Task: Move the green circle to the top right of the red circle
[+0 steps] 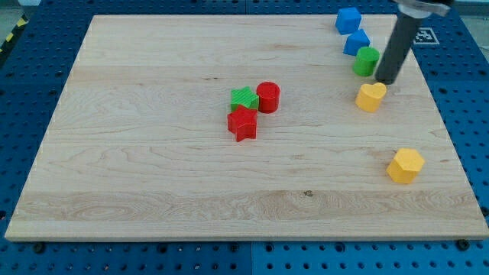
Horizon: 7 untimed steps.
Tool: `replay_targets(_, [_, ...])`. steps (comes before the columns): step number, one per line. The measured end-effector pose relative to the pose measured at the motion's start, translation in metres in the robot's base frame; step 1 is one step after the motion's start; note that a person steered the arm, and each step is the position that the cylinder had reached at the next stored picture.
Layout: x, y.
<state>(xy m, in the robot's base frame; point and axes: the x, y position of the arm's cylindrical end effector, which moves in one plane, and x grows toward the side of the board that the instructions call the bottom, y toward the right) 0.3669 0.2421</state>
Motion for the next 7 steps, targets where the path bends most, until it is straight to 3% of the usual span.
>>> replay_targets(1, [-0.011,0.023])
replay_targets(3, [-0.033,0.014])
replay_targets(6, [-0.036,-0.094])
replay_targets(7, [-0.059,-0.098])
